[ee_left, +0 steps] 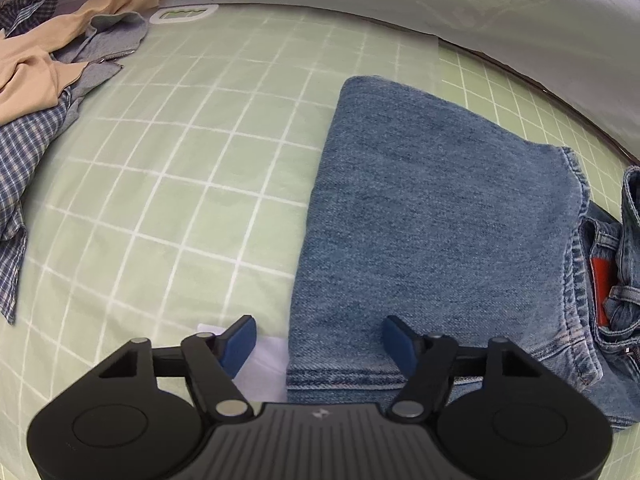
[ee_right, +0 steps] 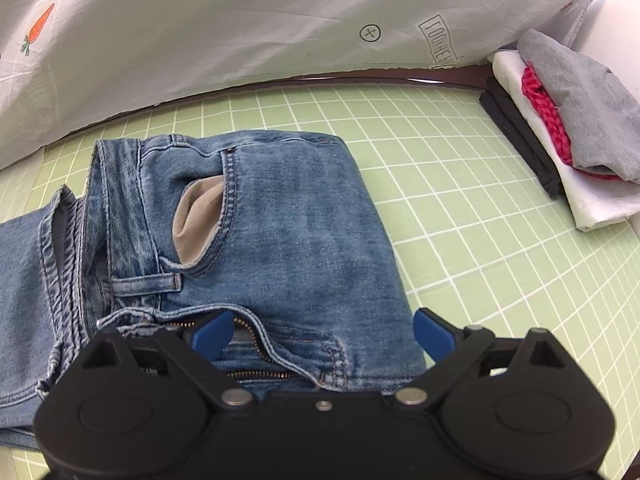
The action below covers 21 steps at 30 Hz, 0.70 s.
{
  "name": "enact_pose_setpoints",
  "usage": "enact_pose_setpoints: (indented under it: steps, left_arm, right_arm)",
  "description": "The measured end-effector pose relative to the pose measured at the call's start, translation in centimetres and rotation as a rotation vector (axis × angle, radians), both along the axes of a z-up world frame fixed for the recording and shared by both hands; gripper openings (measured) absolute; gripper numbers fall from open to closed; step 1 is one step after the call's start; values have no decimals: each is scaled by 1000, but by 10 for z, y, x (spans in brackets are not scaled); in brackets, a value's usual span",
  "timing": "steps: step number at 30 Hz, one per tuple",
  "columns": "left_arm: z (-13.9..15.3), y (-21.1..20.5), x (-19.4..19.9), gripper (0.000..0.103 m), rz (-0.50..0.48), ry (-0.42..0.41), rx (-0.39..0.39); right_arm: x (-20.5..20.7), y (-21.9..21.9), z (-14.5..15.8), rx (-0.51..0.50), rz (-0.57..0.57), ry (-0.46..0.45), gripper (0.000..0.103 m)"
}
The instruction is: Fold clothes
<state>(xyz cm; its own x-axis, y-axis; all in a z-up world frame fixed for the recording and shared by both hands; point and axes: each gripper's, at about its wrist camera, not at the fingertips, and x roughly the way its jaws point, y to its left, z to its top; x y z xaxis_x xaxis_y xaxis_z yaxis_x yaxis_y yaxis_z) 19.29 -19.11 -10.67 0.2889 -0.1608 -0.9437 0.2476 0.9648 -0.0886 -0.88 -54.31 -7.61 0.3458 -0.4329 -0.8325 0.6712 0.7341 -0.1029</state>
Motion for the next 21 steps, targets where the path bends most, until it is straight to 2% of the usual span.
enact_pose_setpoints:
  steps: [1, 2, 4, 6, 8, 14, 21]
  left_arm:
    - [1, -2, -1, 53, -10, 2, -16]
    - [2, -4, -1, 41, -18, 4, -30]
    - [4, -9, -2, 35, -14, 0, -13]
    - [7, -13, -3, 20, -10, -10, -3]
    - [12, -16, -5, 13, -2, -20, 1]
    - [48, -26, -19, 9, 28, -92, -40]
    - [107, -69, -45, 8, 69, -215, -181]
  right_arm:
    - [0, 0, 0, -7, 2, 3, 98]
    - [1, 0, -1, -18, 4, 8, 98]
    - [1, -1, -1, -40, 4, 19, 98]
    - [0, -3, -1, -43, -1, 20, 98]
    - [-3, -8, 0, -45, -10, 15, 98]
    - [-19, -24, 4, -60, -33, 3, 98]
    - [-50, -61, 1, -50, -44, 9, 99]
